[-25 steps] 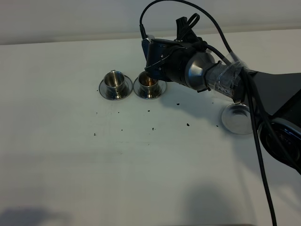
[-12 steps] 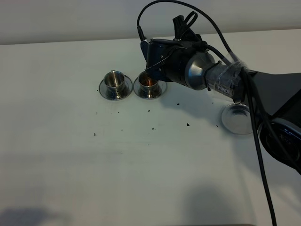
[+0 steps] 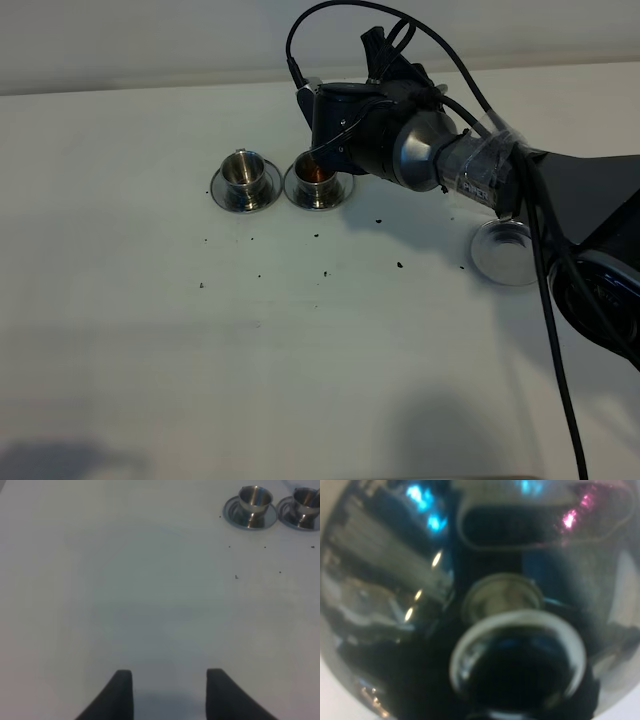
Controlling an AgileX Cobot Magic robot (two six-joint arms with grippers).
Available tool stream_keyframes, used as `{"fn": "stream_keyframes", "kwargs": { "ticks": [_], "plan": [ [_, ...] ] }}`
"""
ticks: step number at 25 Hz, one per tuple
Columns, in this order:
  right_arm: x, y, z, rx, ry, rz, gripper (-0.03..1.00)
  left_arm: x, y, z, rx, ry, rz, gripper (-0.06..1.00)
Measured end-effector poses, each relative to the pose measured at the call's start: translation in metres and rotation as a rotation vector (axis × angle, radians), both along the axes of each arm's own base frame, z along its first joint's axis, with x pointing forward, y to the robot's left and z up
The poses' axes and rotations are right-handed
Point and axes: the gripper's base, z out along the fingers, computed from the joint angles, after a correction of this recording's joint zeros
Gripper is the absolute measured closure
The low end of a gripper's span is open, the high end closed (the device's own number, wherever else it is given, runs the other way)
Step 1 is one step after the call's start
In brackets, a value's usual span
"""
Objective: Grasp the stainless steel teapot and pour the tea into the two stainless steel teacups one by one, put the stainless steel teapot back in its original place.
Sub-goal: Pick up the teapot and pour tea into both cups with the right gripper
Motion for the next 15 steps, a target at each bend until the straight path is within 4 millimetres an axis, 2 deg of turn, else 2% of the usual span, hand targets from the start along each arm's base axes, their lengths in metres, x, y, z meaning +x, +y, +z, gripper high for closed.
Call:
{"fn": "stream_keyframes", "kwargs": {
  "ticks": [15],
  "plan": [
    [0.0021, 0.0016, 0.0019, -0.03, -0.013, 0.044, 0.79, 0.0, 0.0, 0.0, -0.001, 0.0, 0.001, 0.57]
  ]
}}
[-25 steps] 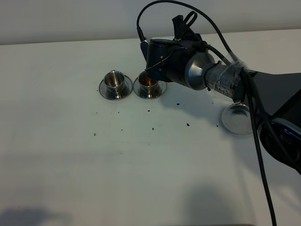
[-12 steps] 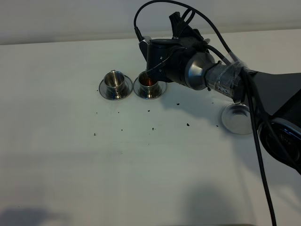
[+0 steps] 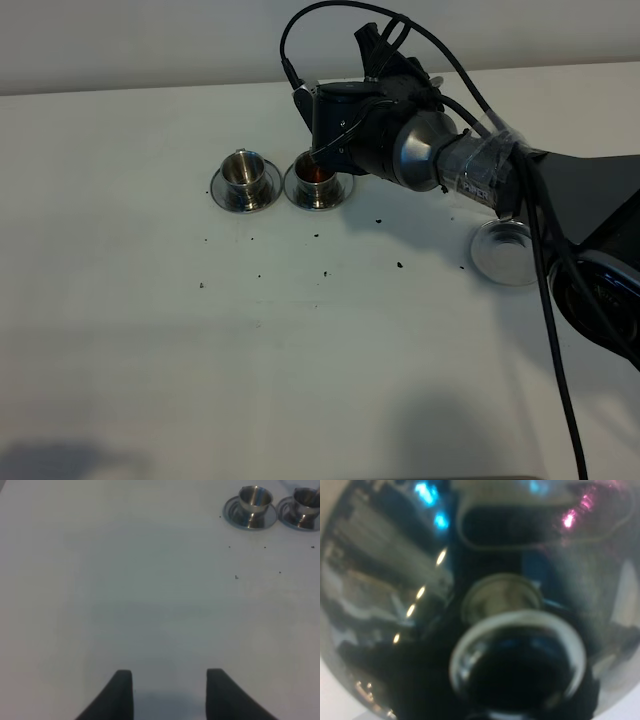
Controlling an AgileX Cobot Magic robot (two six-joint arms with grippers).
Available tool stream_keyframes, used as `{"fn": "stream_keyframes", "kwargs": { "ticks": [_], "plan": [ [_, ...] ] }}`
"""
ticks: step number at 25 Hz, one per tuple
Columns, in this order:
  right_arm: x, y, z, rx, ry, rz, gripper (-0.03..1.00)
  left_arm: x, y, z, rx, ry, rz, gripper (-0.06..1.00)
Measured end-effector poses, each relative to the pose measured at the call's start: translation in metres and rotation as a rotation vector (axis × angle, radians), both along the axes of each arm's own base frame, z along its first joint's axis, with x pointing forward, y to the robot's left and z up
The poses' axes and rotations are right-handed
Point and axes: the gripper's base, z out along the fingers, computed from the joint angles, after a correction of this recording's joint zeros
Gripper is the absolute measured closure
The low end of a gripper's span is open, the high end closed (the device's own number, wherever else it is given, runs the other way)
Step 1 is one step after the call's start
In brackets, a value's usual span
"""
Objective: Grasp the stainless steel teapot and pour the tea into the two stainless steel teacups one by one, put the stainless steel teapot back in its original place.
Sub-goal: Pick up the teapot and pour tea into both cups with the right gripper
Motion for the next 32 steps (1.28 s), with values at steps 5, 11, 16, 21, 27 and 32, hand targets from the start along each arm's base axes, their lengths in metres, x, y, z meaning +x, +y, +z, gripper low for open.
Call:
{"fn": "stream_keyframes", "kwargs": {
  "ticks": [5, 11, 16, 21, 27, 32],
  "plan": [
    [0.0, 0.0, 0.0, -0.002, -0.003, 0.007, 0.79, 0.0, 0.0, 0.0, 0.0, 0.0, 0.0, 0.57],
    [0.0, 0.001, -0.001, 0.016, 0.008, -0.001, 0.79, 0.0, 0.0, 0.0, 0.0, 0.0, 0.0, 0.57],
    [-0.004, 0.001, -0.006, 0.084, 0.042, -0.046, 0.79, 0.0, 0.0, 0.0, 0.001, 0.0, 0.0, 0.57],
    [-0.007, 0.0, -0.009, 0.158, 0.064, -0.119, 0.79, 0.0, 0.0, 0.0, 0.001, 0.0, 0.0, 0.57],
    [-0.009, 0.001, -0.003, 0.265, 0.072, -0.232, 0.79, 0.0, 0.0, 0.0, 0.001, 0.0, 0.0, 0.57],
    [-0.011, 0.004, 0.009, 0.347, 0.099, -0.313, 0.79, 0.0, 0.0, 0.0, 0.002, 0.0, -0.001, 0.57]
  ]
}}
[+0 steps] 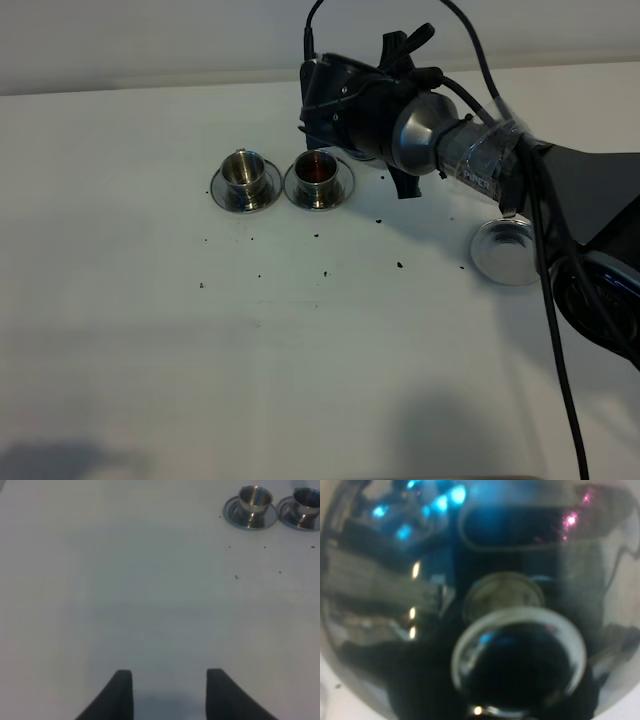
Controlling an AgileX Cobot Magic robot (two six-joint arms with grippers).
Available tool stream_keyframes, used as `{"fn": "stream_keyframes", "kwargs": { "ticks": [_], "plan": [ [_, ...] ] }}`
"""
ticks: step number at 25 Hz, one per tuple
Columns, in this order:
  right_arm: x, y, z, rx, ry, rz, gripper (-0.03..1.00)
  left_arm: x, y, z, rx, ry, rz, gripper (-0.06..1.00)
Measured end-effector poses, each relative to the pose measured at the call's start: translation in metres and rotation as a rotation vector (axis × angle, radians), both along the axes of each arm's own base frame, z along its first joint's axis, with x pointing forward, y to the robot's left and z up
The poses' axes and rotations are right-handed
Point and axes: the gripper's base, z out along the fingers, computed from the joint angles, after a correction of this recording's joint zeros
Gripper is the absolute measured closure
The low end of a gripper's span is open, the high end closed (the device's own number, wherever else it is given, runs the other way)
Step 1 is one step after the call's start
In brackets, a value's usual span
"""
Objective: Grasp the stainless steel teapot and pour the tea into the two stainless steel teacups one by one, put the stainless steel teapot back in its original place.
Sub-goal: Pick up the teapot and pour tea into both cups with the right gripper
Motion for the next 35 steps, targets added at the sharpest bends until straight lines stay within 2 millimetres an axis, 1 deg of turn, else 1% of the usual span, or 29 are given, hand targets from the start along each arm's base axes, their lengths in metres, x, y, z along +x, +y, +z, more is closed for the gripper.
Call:
{"fn": "stream_keyframes", "kwargs": {
  "ticks": [3, 8, 13, 17, 19, 22, 25, 28, 35],
  "plan": [
    [-0.003, 0.003, 0.007, 0.075, 0.033, -0.065, 0.79, 0.0, 0.0, 0.0, 0.0, 0.0, 0.0, 0.57],
    [-0.006, 0.012, 0.016, 0.256, 0.057, -0.165, 0.79, 0.0, 0.0, 0.0, 0.0, 0.0, 0.0, 0.57],
    [-0.01, 0.017, 0.015, 0.397, 0.102, -0.272, 0.79, 0.0, 0.0, 0.0, 0.0, 0.0, 0.0, 0.57],
    [-0.008, 0.011, 0.014, 0.49, 0.152, -0.357, 0.79, 0.0, 0.0, 0.0, 0.0, 0.0, 0.0, 0.57],
    [-0.008, 0.008, 0.02, 0.538, 0.165, -0.397, 0.79, 0.0, 0.0, 0.0, 0.0, 0.0, 0.0, 0.57],
    [-0.011, 0.0, 0.036, 0.59, 0.155, -0.435, 0.79, 0.0, 0.0, 0.0, 0.0, 0.0, 0.0, 0.57],
    [-0.014, -0.004, 0.046, 0.654, 0.184, -0.477, 0.79, 0.0, 0.0, 0.0, 0.0, 0.0, 0.0, 0.57],
    [-0.016, -0.004, 0.041, 0.701, 0.251, -0.512, 0.79, 0.0, 0.0, 0.0, 0.0, 0.0, 0.0, 0.57],
    [-0.021, -0.013, 0.018, 0.685, 0.351, -0.579, 0.79, 0.0, 0.0, 0.0, -0.002, 0.0, 0.001, 0.57]
  ]
}}
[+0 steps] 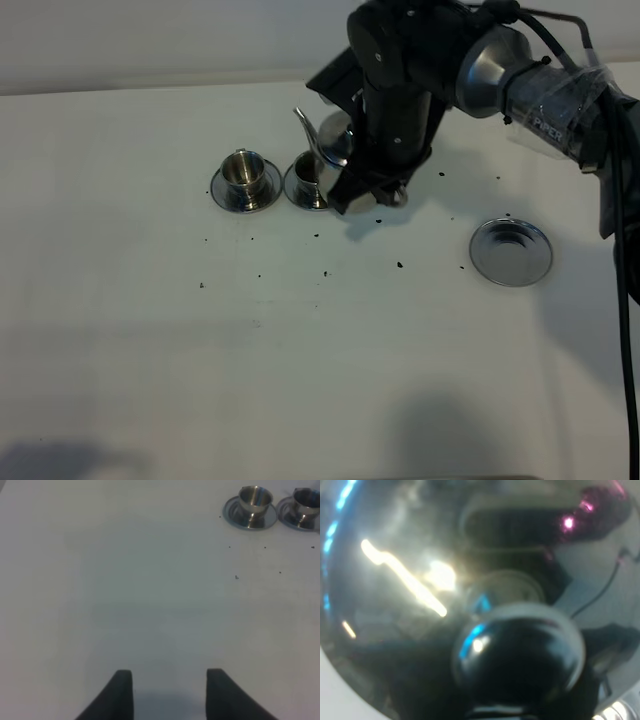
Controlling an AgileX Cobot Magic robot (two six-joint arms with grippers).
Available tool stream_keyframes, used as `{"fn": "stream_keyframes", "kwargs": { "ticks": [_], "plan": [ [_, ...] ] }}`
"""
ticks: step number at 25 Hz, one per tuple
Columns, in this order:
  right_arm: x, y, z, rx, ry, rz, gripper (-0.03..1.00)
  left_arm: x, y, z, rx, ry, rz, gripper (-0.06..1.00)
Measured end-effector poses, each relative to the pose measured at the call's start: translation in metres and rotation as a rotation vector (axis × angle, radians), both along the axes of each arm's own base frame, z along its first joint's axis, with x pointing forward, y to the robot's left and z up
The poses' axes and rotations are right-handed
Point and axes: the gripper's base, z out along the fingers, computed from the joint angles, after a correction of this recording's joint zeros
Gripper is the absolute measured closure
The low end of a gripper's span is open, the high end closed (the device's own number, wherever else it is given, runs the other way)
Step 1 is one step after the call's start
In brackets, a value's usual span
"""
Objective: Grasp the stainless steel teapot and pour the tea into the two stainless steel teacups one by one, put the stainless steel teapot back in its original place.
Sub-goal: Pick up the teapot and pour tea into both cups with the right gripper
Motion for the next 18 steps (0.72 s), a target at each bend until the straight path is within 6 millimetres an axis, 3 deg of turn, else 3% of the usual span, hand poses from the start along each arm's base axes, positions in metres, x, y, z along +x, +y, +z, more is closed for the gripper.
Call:
{"fn": "stream_keyframes", "kwargs": {
  "ticks": [6, 12, 18],
  "plan": [
    [-0.001, -0.003, -0.017, -0.003, 0.01, -0.001, 0.79, 0.0, 0.0, 0.0, 0.001, 0.0, 0.0, 0.57],
    [0.001, 0.001, -0.016, 0.028, -0.028, 0.007, 0.79, 0.0, 0.0, 0.0, 0.001, 0.0, 0.0, 0.57],
    [-0.004, 0.021, 0.009, -0.003, -0.112, 0.097, 0.79, 0.0, 0.0, 0.0, 0.001, 0.0, 0.0, 0.57]
  ]
}}
